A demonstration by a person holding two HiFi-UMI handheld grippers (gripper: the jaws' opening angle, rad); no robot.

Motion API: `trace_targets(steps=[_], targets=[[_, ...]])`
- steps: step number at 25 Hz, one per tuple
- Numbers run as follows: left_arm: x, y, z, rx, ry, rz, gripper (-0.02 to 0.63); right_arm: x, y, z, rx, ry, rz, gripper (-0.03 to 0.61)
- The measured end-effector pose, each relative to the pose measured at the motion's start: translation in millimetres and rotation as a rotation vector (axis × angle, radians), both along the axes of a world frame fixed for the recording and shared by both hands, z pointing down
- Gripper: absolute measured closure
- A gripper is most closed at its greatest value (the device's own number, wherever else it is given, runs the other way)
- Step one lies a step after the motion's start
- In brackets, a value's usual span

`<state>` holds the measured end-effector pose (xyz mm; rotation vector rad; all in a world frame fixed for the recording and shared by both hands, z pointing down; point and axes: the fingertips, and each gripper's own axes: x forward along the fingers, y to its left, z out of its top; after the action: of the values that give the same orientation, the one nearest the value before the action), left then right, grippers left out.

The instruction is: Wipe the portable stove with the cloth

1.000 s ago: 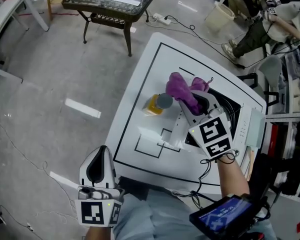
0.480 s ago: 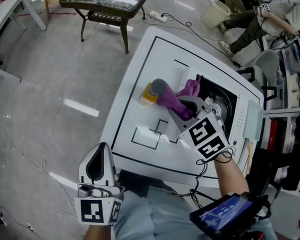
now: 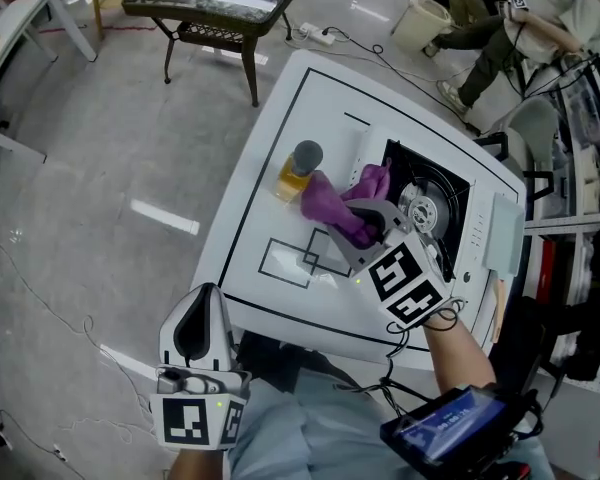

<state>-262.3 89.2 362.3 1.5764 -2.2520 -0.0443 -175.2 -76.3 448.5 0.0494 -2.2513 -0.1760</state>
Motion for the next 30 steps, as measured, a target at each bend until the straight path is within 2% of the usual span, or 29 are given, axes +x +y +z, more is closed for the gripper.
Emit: trace_targets(steps=[7,13,21,30], targets=[[12.2,-0.1,2.3,0.01,-0.012,-0.004,0.595,5.3,9.9,8.4,0.008,0.017,-0.061,0.452],[23.9,40.0,-21.2,0.03,-0.029,-0.011,0.595,16.4,63.2,-8.2,0.001,0.019,-0.082,0.451],[48.1,66.3,-34.0,0.047,-0.055,-0.016,0.595,38.0,102.6,-7.5,-0.035,0.012,-0.111,0.451],[89.3,87.9,-68.1,0.086,-0.106,0.003,0.595,80.6,167.4,-36.0,-0.205,-0.087,-0.111,0.452]])
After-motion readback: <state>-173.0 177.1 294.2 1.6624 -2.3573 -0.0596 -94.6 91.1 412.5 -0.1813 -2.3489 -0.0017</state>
